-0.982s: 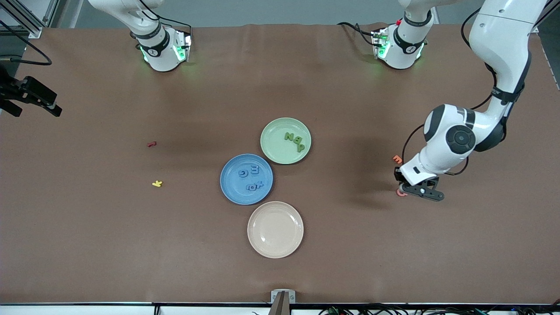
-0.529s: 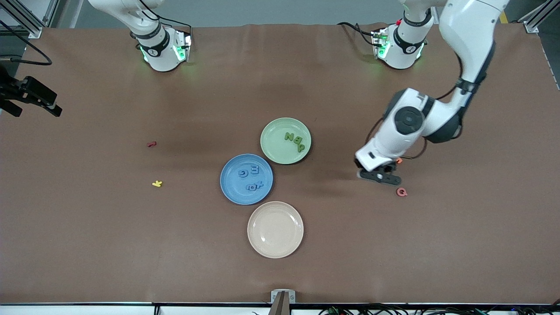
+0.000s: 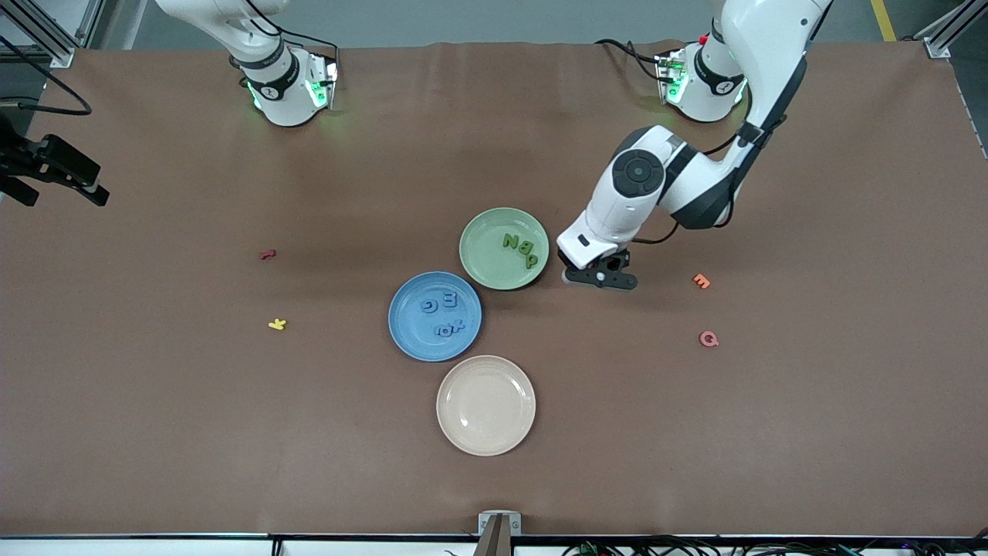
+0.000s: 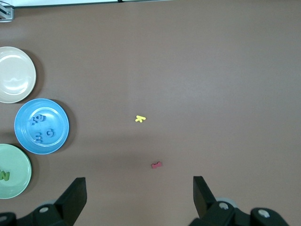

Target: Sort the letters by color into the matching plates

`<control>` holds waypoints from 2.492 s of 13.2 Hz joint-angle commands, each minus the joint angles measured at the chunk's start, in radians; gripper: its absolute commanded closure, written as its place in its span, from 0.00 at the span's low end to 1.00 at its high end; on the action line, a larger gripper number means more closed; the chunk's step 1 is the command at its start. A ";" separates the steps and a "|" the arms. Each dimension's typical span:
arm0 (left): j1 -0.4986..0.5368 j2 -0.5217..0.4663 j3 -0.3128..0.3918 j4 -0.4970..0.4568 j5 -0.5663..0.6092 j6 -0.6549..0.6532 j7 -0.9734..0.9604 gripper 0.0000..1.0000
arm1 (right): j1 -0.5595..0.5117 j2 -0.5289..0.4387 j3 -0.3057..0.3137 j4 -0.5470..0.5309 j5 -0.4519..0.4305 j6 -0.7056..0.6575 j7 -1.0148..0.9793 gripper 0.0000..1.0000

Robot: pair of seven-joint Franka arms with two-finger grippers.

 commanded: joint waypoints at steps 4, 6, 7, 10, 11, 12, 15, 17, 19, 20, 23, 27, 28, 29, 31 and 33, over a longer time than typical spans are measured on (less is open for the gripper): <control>-0.138 0.023 0.004 0.063 -0.032 -0.008 -0.169 1.00 | -0.021 0.015 0.016 0.037 -0.015 -0.009 -0.003 0.00; -0.187 0.066 0.004 0.103 -0.032 -0.007 -0.228 1.00 | -0.021 0.015 0.017 0.037 -0.015 -0.009 -0.003 0.00; -0.205 0.084 0.004 0.125 -0.032 -0.007 -0.249 1.00 | -0.021 0.015 0.016 0.037 -0.015 -0.009 -0.003 0.00; -0.247 0.118 0.004 0.163 -0.030 -0.007 -0.312 1.00 | -0.021 0.015 0.016 0.037 -0.015 -0.009 -0.003 0.00; -0.262 0.130 0.004 0.178 -0.029 -0.007 -0.338 1.00 | -0.021 0.015 0.016 0.037 -0.015 -0.009 -0.003 0.00; -0.274 0.147 0.004 0.192 -0.023 -0.005 -0.370 1.00 | -0.021 0.015 0.017 0.037 -0.015 -0.009 -0.003 0.00; -0.319 0.216 0.005 0.260 -0.017 -0.005 -0.432 0.99 | -0.021 0.015 0.016 0.037 -0.015 -0.009 -0.003 0.00; -0.330 0.236 0.005 0.280 -0.015 -0.005 -0.466 0.90 | -0.021 0.015 0.017 0.037 -0.015 -0.009 -0.003 0.00; -0.330 0.238 0.007 0.278 -0.012 -0.005 -0.467 0.52 | -0.021 0.015 0.017 0.037 -0.015 -0.009 -0.003 0.00; -0.330 0.236 0.007 0.277 -0.012 -0.010 -0.466 0.36 | -0.021 0.015 0.016 0.037 -0.015 -0.009 -0.003 0.00; -0.324 0.225 0.009 0.277 -0.012 -0.036 -0.467 0.00 | -0.021 0.015 0.016 0.037 -0.015 -0.009 -0.003 0.00; -0.218 0.109 0.009 0.277 -0.001 -0.132 -0.432 0.00 | -0.021 0.015 0.017 0.037 -0.015 -0.009 -0.003 0.00; -0.178 0.071 0.009 0.277 -0.001 -0.170 -0.371 0.00 | -0.021 0.015 0.017 0.037 -0.015 -0.009 -0.003 0.00; -0.142 0.040 0.010 0.277 -0.004 -0.201 -0.307 0.00 | -0.021 0.015 0.017 0.037 -0.015 -0.009 -0.003 0.00; -0.066 -0.011 0.012 0.278 -0.007 -0.261 -0.193 0.00 | -0.021 0.015 0.016 0.037 -0.015 -0.009 -0.003 0.00; 0.003 -0.057 0.031 0.278 -0.012 -0.316 -0.104 0.00 | -0.021 0.015 0.017 0.037 -0.015 -0.009 -0.003 0.00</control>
